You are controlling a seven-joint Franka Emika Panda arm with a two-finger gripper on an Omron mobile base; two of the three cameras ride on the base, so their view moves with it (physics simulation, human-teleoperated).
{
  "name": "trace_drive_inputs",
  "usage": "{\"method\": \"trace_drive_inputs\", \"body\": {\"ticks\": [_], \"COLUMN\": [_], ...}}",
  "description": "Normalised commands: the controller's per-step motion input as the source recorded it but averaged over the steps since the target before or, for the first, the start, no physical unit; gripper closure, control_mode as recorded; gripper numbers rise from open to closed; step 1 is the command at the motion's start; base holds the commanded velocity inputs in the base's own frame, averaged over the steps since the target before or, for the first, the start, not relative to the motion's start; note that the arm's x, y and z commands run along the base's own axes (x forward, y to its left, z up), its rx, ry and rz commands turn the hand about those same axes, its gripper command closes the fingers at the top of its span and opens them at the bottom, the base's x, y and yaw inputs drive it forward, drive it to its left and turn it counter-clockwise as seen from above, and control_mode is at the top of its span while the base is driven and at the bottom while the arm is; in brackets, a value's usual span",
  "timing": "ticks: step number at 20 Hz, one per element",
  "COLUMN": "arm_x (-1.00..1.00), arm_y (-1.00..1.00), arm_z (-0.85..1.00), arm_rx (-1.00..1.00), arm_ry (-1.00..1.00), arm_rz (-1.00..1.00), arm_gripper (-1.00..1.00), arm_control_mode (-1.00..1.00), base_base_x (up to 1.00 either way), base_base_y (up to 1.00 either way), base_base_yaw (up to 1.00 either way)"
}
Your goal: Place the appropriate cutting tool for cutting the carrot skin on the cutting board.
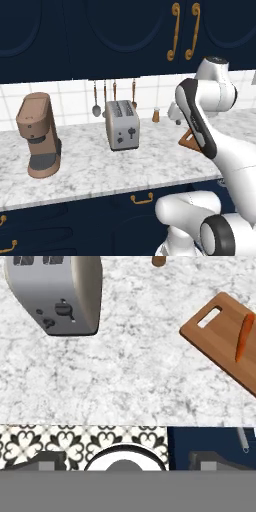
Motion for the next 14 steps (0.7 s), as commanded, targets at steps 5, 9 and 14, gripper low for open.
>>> {"method": "trace_drive_inputs", "body": {"ticks": [5,9,14], "arm_x": [-0.27,-0.38,-0.33], "arm_y": [-0.89,-0.53,-0.50], "arm_z": [-0.14,-0.59,-0.58], "arm_rx": [0.04,0.00,0.00], "arm_ry": [0.17,0.13,0.17], "arm_rz": [-0.04,-0.05,-0.05], "arm_gripper": [-1.00,-1.00,-1.00], "arm_control_mode": [-1.00,-1.00,-1.00], "base_base_x": [0.00,0.00,0.00], "base_base_y": [0.00,0.00,0.00], "base_base_yaw": [0.00,0.00,0.00]}}
